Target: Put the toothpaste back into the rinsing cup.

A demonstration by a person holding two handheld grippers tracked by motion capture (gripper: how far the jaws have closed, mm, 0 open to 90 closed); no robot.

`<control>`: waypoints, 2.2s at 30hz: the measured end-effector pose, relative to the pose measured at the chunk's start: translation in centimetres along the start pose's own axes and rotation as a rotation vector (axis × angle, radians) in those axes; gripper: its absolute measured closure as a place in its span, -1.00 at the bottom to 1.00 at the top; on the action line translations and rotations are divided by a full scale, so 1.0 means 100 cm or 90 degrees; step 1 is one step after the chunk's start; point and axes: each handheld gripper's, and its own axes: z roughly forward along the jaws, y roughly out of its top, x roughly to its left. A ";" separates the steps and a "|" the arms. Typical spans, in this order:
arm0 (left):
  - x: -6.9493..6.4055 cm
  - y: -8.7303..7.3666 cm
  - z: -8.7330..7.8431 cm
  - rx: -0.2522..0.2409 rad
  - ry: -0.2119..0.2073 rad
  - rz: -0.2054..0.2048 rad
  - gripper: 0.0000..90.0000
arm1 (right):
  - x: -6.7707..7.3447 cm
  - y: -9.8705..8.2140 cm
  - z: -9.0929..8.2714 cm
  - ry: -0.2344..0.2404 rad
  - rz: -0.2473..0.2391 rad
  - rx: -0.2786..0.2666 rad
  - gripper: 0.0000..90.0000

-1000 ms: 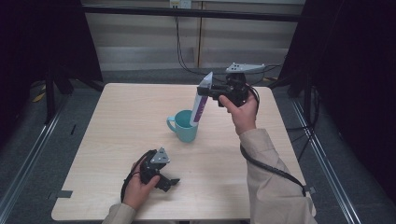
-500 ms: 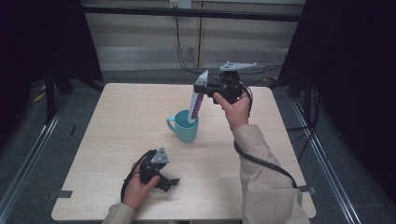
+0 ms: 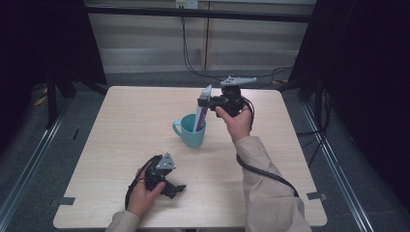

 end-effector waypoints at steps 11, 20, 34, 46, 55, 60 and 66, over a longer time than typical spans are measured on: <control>0.000 0.000 0.000 -0.001 0.000 0.000 -1.00 | 0.001 -0.018 0.013 -0.003 0.007 0.014 0.66; 0.000 0.000 0.000 0.001 -0.001 0.003 -1.00 | 0.002 -0.026 0.019 -0.006 0.004 0.027 0.65; 0.000 0.000 0.000 0.001 -0.002 0.005 -1.00 | 0.002 -0.033 0.022 -0.008 0.002 0.032 0.62; 0.000 0.000 0.000 0.001 -0.001 0.005 -1.00 | 0.003 -0.036 0.021 -0.010 -0.002 0.032 0.61; 0.000 0.000 0.000 0.003 0.000 0.004 -1.00 | 0.001 -0.038 0.013 -0.022 -0.009 0.035 0.56; 0.000 0.000 0.000 0.002 0.000 0.004 -1.00 | 0.001 -0.039 0.010 -0.030 -0.007 0.036 0.51; 0.000 0.000 0.000 0.002 0.000 0.004 -1.00 | -0.001 -0.040 0.008 -0.040 -0.006 0.035 0.43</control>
